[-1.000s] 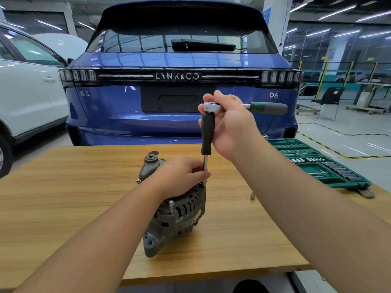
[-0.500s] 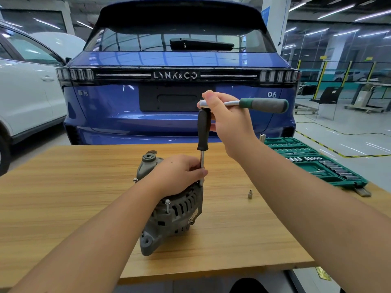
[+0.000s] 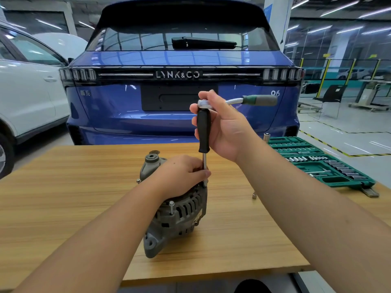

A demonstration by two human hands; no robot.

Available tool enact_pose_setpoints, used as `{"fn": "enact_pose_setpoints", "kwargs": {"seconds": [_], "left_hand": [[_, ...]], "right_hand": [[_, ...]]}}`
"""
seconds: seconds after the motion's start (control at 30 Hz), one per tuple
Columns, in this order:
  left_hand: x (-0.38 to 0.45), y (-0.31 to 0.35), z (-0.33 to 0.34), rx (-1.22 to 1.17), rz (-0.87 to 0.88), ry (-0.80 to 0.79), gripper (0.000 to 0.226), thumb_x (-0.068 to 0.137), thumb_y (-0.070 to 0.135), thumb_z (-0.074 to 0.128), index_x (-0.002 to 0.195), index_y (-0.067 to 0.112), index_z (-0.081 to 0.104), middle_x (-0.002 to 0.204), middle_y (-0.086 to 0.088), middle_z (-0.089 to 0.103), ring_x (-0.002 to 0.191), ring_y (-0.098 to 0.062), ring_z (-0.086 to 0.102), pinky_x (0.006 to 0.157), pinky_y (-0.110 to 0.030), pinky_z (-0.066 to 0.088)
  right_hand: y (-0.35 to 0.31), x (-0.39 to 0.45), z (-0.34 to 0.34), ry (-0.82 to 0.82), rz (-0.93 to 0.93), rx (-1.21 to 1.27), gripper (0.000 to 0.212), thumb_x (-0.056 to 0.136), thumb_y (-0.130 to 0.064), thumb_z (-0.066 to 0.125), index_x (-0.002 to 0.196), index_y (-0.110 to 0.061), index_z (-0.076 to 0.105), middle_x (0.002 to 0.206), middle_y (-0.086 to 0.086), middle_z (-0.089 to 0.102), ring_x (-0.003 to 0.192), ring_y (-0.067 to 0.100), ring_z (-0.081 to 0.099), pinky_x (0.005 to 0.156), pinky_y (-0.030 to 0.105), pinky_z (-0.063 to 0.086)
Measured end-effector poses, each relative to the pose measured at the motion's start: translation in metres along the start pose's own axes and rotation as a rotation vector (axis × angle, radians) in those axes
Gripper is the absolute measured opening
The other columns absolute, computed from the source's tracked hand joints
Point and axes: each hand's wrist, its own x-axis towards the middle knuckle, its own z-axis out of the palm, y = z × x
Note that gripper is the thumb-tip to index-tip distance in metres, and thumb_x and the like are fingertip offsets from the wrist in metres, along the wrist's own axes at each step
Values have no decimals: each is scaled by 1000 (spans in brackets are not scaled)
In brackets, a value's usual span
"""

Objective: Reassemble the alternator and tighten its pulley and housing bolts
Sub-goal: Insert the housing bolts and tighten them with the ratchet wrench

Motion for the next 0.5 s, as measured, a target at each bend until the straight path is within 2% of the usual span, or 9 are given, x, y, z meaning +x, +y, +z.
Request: {"fn": "enact_pose_setpoints", "kwargs": {"seconds": [0.07,0.17,0.3,0.4,0.5], "left_hand": [[2,1,1,12,-9,19,25,102,52,53,94,33,66,86,8,69,78,-9,65,69,-33,57],[6,4,3,38,-26,25,21,102,52,53,95,35,64,86,10,67,78,-7,63,64,-27,52],[7,5,4,31,-33,12,21,102,51,53,103,34,65,87,11,67,79,-5,63,63,-24,49],[7,5,5,34,-24,25,24,103,50,53,102,31,68,84,9,67,77,-7,62,60,-24,44],[7,4,5,30,-7,33,24,102,49,54,97,31,67,83,8,67,77,-8,63,62,-27,48]], "right_hand": [[2,0,0,14,-107,-93,14,94,-22,68,108,-19,66,100,10,72,82,23,68,72,37,53],[8,-5,5,105,-274,-228,12,90,-19,72,101,-23,69,102,11,71,88,25,69,79,36,55],[18,-12,18,213,-469,-328,6,94,-12,68,100,-14,69,83,1,68,78,22,63,74,27,56],[24,-12,25,285,-516,-279,11,94,-10,69,96,-20,67,82,-5,70,76,19,66,73,26,57],[23,-9,26,267,-430,-200,3,98,-20,64,101,-20,65,93,1,73,73,18,65,66,27,55]]}}
